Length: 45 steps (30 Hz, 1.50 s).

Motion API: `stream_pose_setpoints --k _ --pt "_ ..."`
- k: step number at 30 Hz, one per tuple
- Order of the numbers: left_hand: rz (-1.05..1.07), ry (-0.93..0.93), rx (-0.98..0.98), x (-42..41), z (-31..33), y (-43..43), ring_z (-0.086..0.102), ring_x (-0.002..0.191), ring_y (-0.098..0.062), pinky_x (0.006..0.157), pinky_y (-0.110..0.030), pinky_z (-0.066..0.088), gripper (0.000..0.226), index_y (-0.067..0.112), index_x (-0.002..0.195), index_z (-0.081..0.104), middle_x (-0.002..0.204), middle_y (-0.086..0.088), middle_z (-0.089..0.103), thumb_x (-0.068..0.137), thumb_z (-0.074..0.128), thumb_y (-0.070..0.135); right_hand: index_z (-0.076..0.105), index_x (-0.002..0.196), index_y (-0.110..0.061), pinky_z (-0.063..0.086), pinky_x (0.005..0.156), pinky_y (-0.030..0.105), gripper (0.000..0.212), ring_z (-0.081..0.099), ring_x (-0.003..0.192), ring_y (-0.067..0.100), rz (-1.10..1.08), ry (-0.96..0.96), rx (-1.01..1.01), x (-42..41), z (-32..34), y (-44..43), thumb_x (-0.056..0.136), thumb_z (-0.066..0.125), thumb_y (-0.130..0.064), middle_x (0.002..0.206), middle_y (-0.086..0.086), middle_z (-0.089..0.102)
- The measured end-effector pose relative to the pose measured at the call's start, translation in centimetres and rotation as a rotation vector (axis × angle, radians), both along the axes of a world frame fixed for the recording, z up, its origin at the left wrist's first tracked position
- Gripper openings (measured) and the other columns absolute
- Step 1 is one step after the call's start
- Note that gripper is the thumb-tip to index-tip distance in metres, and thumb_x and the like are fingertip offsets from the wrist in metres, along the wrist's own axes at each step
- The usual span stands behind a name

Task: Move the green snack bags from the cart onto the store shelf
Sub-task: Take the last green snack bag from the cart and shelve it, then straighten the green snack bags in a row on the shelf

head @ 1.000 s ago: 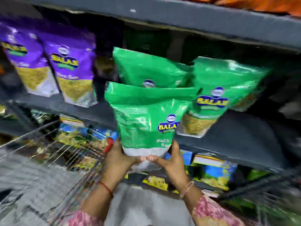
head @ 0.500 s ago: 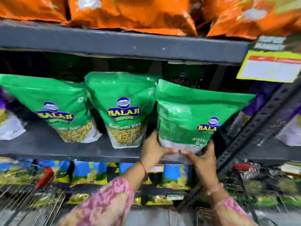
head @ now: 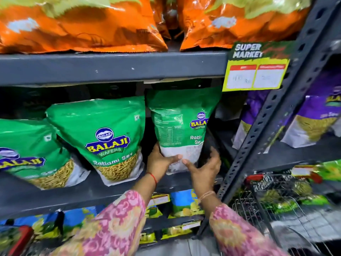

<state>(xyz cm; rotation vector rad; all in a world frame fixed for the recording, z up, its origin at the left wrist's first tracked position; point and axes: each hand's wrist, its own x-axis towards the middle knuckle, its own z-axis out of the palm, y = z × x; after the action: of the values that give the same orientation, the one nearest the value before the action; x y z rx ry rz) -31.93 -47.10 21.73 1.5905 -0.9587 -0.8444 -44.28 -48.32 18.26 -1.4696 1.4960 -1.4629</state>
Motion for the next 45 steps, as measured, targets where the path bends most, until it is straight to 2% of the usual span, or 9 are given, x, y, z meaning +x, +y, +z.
stream_pose_setpoints --k 8,12,16,19,23,25,38,42,45 --pt "0.183 -0.43 0.061 -6.9 0.3 5.5 0.044 0.115 -0.033 0.097 -0.04 0.032 0.086 0.005 0.113 0.05 0.12 -0.015 0.054 0.056 0.03 0.067 0.043 0.125 -0.001 0.035 0.1 0.043 0.073 0.044 0.116 0.042 -0.005 -0.07 0.192 2.8 -1.8 3.3 0.072 0.034 -0.05 0.124 0.029 0.046" --pt "0.134 -0.243 -0.007 -5.1 -0.3 5.5 0.045 0.111 -0.026 0.092 -0.031 0.029 0.068 0.013 0.096 0.054 0.108 -0.009 0.056 0.066 0.023 0.066 0.049 0.114 -0.005 0.041 0.077 0.013 0.061 0.057 0.092 0.018 0.219 -0.081 0.197 -0.6 -1.9 1.1 0.059 0.076 -0.009 0.101 0.011 0.057" --pt "0.186 0.09 -0.036 -2.8 -0.8 3.7 0.036 0.134 -0.025 0.115 -0.036 0.022 0.05 0.0 0.129 0.044 0.143 -0.018 0.042 0.097 0.03 0.035 0.045 0.102 -0.003 0.051 0.066 0.012 0.056 0.061 0.077 0.005 0.438 -0.2 0.396 -3.5 -0.8 -2.0 0.058 0.065 0.024 0.097 0.009 0.062" --pt "0.103 0.227 -0.014 -2.1 -1.2 2.9 0.019 0.142 -0.013 0.119 -0.03 0.011 0.052 0.007 0.143 0.023 0.155 -0.005 0.02 0.098 0.019 0.033 0.055 0.108 0.004 0.049 0.068 0.015 0.041 0.063 0.079 0.007 0.43 -0.044 0.418 -4.4 -0.5 -3.9 0.069 0.064 0.015 0.111 0.021 0.061" --pt "-0.037 0.263 -0.04 -2.5 -1.6 3.4 0.031 0.131 -0.007 0.112 -0.027 0.02 0.056 0.032 0.13 0.037 0.144 0.006 0.037 0.086 0.02 0.062 0.066 0.093 0.003 0.036 0.07 0.021 0.019 0.063 0.097 0.03 0.163 0.11 0.414 -3.9 -1.2 -4.4 0.077 0.066 -0.007 0.104 0.02 0.069" --pt "-0.014 0.256 -0.054 -2.8 -1.8 4.1 0.038 0.125 -0.009 0.107 -0.028 0.026 0.033 0.037 0.114 0.041 0.13 0.01 0.043 0.092 0.02 0.048 0.066 0.091 0.003 0.033 0.065 0.02 0.017 0.063 0.095 0.031 0.063 0.028 0.414 -3.2 -1.4 -3.7 0.078 0.065 -0.008 0.101 0.021 0.07" --pt "0.159 0.252 -0.014 -2.3 -4.6 7.7 0.042 0.131 -0.021 0.115 -0.041 0.028 0.044 0.009 0.131 0.046 0.141 -0.011 0.047 0.096 0.03 0.029 0.056 0.107 0.0 0.045 0.09 0.044 0.024 0.055 0.101 0.035 0.049 0.024 0.163 -2.7 -4.3 -0.1 0.083 0.056 -0.006 0.117 0.026 0.051" --pt "0.326 0.183 -0.112 -0.1 -5.4 12.4 0.053 0.117 -0.01 0.108 -0.042 0.038 0.033 0.018 0.117 0.056 0.124 -0.008 0.059 0.092 0.042 0.035 0.051 0.102 -0.013 0.034 0.095 0.031 0.044 0.042 0.104 0.027 0.147 0.248 -0.098 -1.2 -6.7 8.1 0.086 0.039 -0.052 0.114 0.015 0.042" --pt "0.553 0.068 -0.193 5.4 -5.1 16.4 0.054 0.109 0.001 0.096 -0.015 0.04 0.057 0.023 0.11 0.056 0.119 -0.005 0.058 0.073 0.035 0.06 0.049 0.104 -0.029 0.025 0.099 0.004 0.04 0.04 0.114 0.003 0.488 0.28 -0.147 4.3 -7.2 13.7 0.085 0.031 -0.06 0.121 -0.003 0.036"
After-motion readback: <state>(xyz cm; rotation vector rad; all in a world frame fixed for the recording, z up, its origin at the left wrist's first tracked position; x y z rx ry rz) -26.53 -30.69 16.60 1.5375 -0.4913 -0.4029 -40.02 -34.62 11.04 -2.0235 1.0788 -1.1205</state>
